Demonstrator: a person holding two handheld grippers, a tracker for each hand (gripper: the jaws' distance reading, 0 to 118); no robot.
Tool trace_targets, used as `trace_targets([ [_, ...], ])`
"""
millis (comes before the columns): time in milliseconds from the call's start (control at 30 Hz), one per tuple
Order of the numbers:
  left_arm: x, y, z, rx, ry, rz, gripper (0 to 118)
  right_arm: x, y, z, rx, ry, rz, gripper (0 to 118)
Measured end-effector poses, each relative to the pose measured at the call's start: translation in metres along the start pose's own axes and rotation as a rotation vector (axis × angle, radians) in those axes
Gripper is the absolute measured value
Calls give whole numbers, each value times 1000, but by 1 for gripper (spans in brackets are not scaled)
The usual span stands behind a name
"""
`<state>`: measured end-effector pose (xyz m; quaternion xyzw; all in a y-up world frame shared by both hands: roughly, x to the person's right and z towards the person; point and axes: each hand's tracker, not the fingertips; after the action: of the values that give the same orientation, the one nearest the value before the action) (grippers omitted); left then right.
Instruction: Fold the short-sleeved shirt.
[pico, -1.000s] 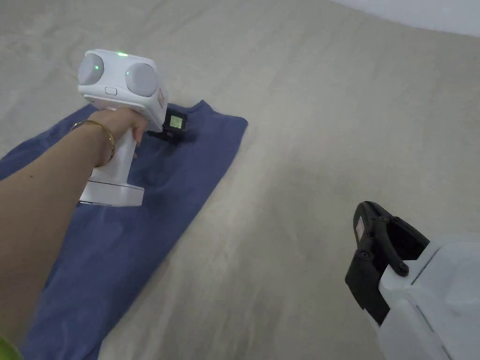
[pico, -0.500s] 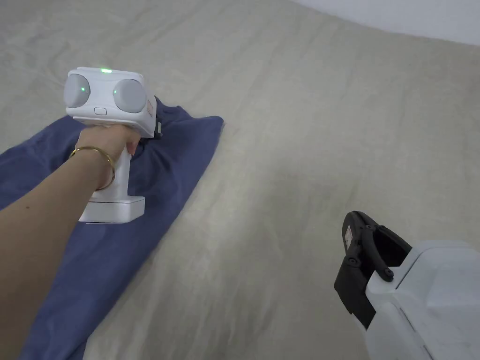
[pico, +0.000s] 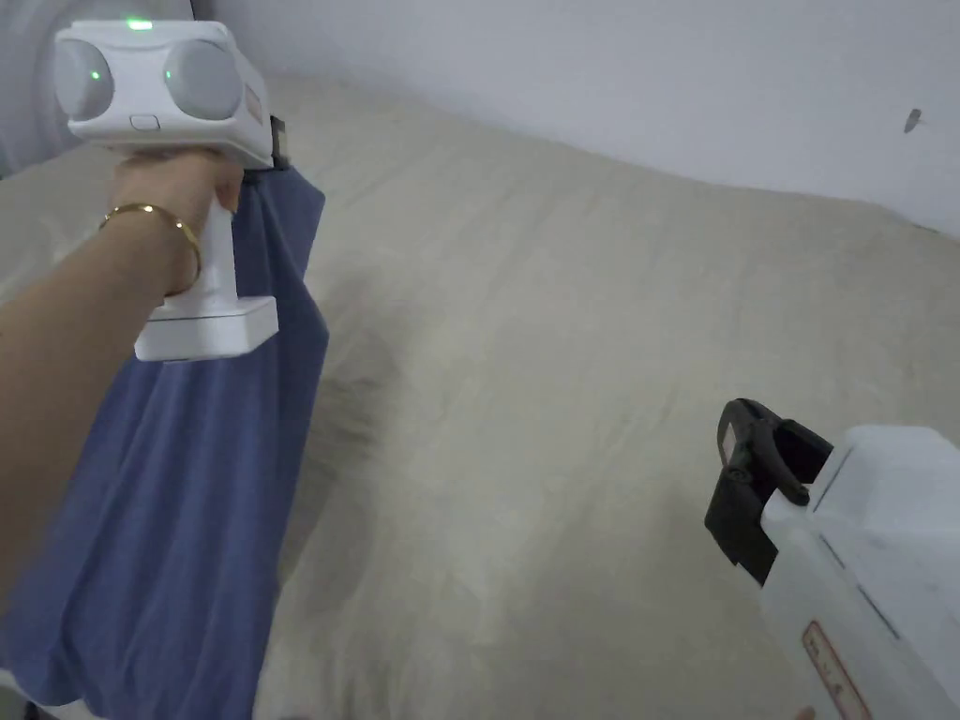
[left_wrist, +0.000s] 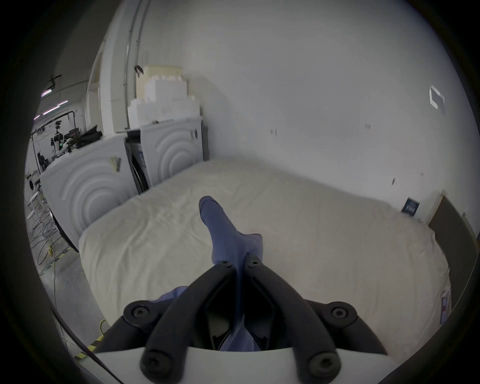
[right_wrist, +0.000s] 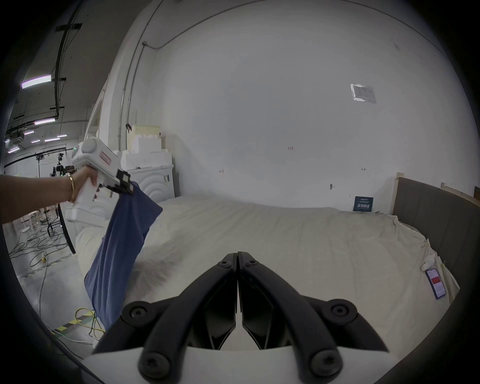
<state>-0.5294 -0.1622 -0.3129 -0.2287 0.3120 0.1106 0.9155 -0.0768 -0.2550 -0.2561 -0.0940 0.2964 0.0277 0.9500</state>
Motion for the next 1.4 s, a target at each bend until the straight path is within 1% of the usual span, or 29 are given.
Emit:
trace_targets([
  [100,-5,24,44,80,-11,5,0,2,8,22,34,-12,-4,0],
  [233,3,55,99,182,-60,5,0,7,17,45,74,-38,-14,0],
  [400,38,83,158,283,-167,-22,0,20,24,67,114,-82,-30,0],
  [533,82,87,182,320,-272,-83,0,32,28,82,132,-122,-35,0],
  [567,92,91,170,316,-306,-93,0,36,28,86,137,-138,-37,0],
  [633,117,86,169,305,-374,-107,0,44,29,95,142,-167,-38,0],
  [867,224,27,159,218,-586,-185,0,73,24,127,138,-295,-47,0],
  [933,258,2,155,178,-665,-210,0,82,21,136,132,-339,-52,0],
  [967,270,-16,168,159,-697,-220,0,86,20,140,128,-361,-57,0],
  [1067,319,-63,171,85,-806,-270,0,100,14,151,110,-415,-80,0],
  [1133,360,-88,152,28,-859,-325,0,109,9,159,99,-453,-88,0],
  [1333,440,-196,168,-114,-965,-501,0,133,-3,185,72,-560,-106,0],
  [1400,462,-233,168,-146,-973,-598,0,141,-8,192,60,-590,-117,0],
])
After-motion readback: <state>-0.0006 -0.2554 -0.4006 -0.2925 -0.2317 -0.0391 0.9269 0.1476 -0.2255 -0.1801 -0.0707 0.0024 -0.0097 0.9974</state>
